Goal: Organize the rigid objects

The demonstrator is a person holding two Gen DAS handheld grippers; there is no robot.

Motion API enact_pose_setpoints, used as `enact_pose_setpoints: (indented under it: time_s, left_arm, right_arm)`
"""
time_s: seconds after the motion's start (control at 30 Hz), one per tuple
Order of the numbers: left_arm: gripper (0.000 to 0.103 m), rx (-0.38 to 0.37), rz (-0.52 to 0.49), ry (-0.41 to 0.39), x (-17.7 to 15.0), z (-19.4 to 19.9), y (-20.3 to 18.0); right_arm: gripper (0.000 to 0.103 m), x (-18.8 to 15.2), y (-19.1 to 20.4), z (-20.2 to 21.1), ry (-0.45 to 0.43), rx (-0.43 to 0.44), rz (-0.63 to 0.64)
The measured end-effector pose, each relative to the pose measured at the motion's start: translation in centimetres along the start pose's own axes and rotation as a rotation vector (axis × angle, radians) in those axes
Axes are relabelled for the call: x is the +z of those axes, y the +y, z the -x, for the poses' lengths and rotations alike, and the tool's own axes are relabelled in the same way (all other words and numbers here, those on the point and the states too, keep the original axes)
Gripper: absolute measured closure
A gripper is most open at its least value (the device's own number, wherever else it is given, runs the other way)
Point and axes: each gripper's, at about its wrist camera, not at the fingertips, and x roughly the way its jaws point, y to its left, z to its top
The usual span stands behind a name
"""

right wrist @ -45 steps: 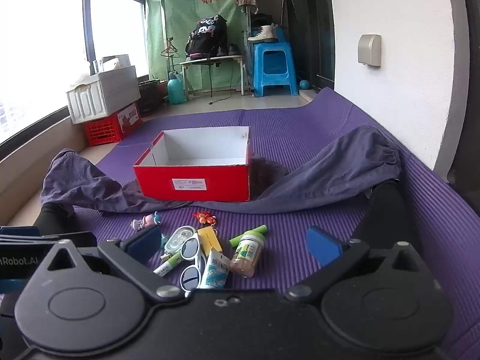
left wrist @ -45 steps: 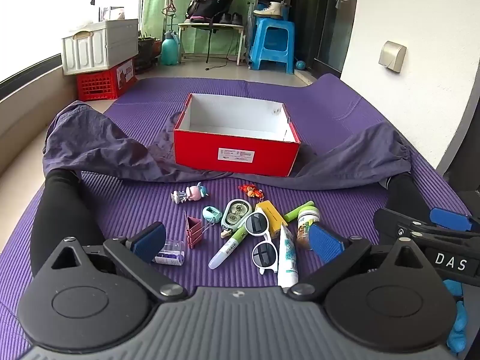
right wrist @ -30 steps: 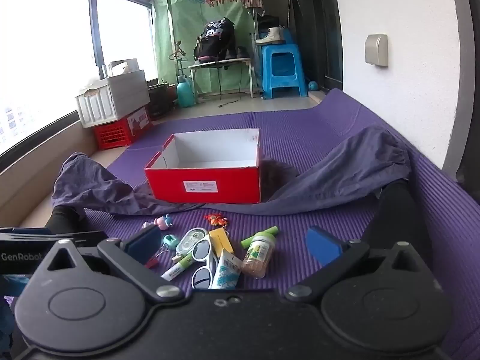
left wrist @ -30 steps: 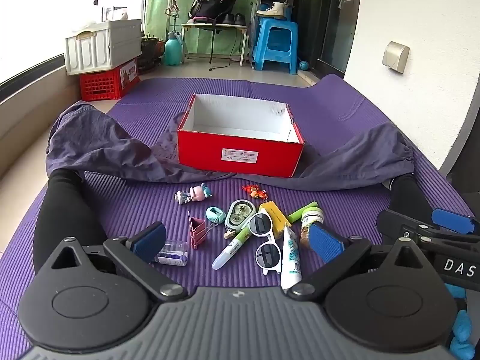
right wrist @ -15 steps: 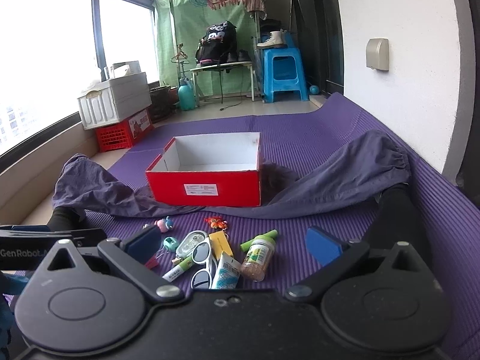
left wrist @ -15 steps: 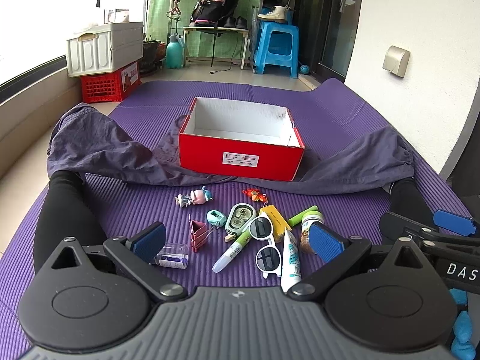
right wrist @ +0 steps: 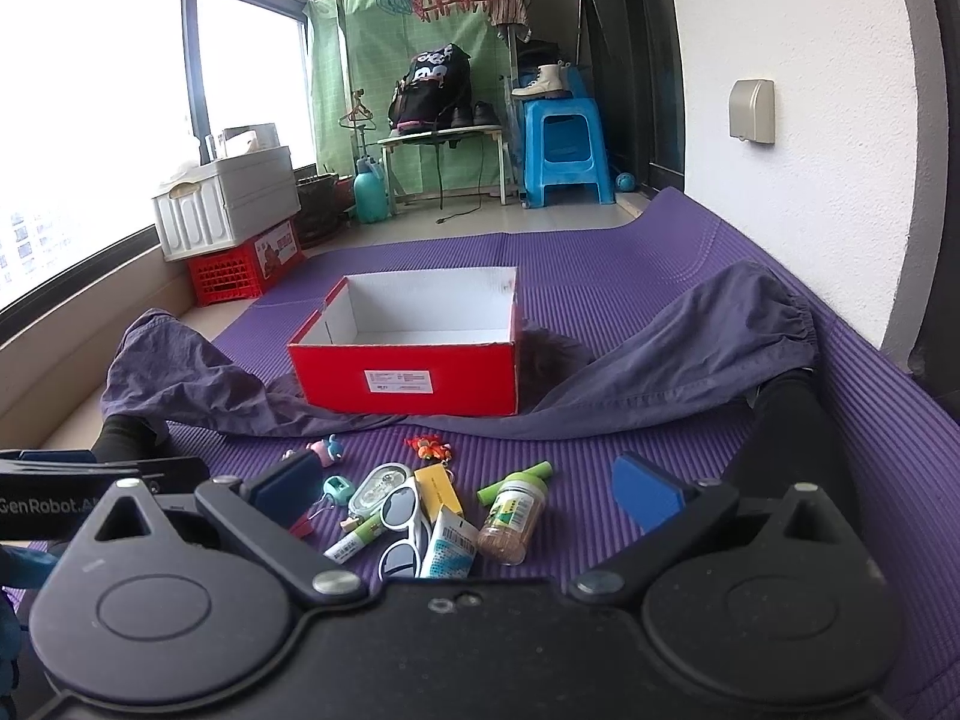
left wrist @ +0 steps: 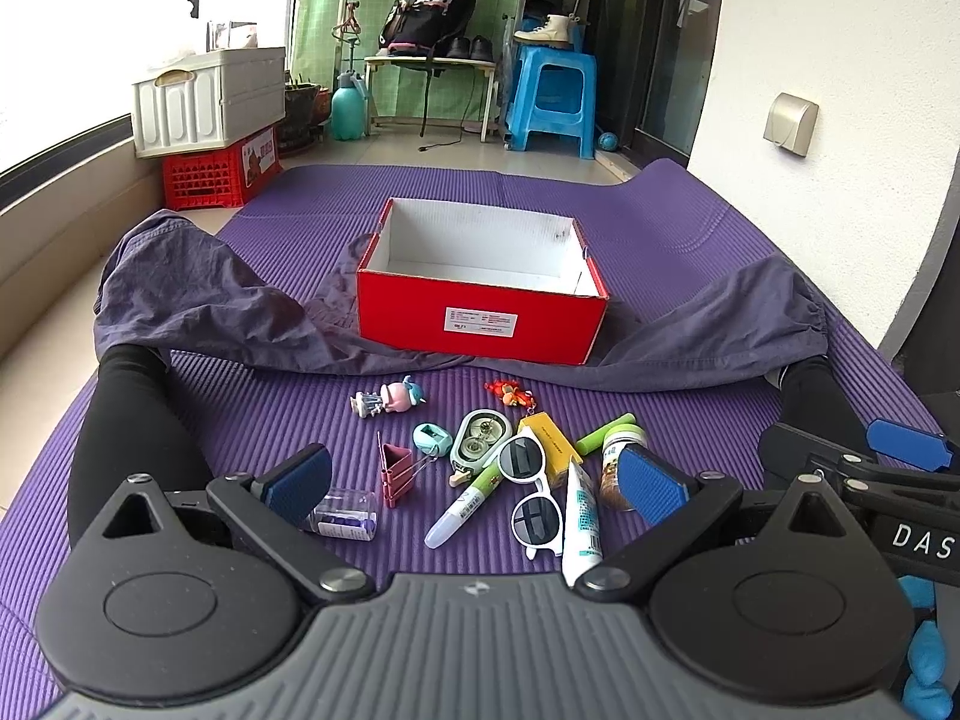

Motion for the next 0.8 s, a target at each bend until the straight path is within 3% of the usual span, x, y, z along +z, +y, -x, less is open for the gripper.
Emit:
enact_pose_setpoints:
  time_s: [0.53,0.8]
  left_arm:
    - [0.001,0.010,0.010,-0.019,0.0,0.0,0.2]
    - [0.001,-0.018,0.077,0.006,-0.1,-0.5,1.7]
  right_arm:
    - [0.000,0.1,0.0,-0.1,0.004,-0.001,0.003]
    - [0.000,0.0,-0.1,-0.7,0.021,-0.004,0.003]
